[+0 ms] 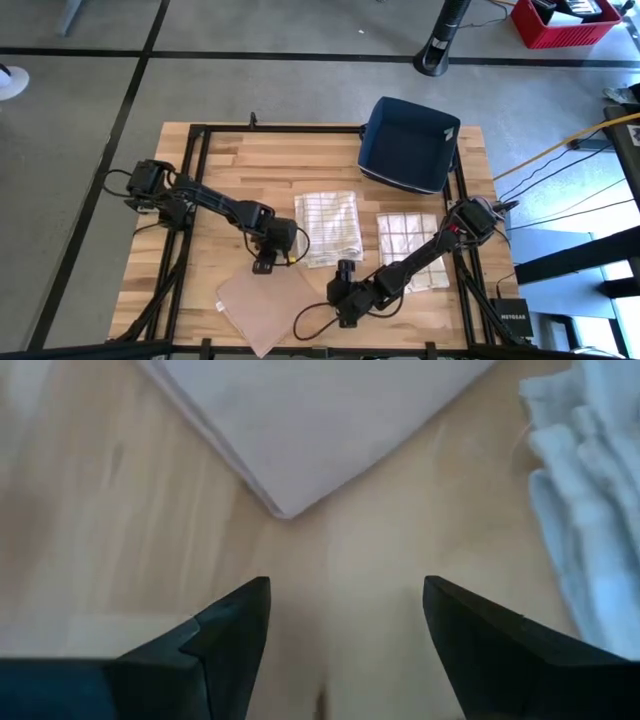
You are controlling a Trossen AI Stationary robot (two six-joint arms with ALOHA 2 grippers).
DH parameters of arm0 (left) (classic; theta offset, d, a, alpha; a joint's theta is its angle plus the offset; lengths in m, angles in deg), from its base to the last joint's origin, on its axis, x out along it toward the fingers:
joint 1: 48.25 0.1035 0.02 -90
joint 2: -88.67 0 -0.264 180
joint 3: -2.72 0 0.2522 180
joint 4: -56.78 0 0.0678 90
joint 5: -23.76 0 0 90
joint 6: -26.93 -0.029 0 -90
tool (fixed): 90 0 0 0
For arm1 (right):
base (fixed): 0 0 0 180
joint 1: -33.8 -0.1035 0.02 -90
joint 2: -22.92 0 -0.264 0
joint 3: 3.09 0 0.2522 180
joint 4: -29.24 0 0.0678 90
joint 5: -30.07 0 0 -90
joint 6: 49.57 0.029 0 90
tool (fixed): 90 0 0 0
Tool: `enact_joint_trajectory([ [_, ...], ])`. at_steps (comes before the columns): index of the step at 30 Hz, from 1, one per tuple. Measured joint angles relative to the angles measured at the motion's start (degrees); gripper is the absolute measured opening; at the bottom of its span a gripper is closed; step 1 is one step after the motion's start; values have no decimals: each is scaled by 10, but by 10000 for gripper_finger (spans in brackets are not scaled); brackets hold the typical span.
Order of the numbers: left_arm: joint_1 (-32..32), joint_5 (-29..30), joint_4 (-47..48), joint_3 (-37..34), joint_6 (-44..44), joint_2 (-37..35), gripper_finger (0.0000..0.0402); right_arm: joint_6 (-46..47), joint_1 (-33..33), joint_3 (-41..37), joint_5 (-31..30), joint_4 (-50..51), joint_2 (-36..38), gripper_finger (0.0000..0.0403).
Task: Fold towel
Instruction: Stack the pink towel on the top white with gray-stripe towel
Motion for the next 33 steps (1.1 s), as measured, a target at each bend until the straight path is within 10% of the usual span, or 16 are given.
enact_joint_trajectory([
  [6,-30,22,46,-1,198,0,9,-3,5,0,5,-16,0,264],
  [14,-135,108,33,-5,301,-33,10,1,22,2,9,-19,3,264],
  [33,-190,211,-5,-4,297,-100,8,187,83,12,156,-188,-59,264],
])
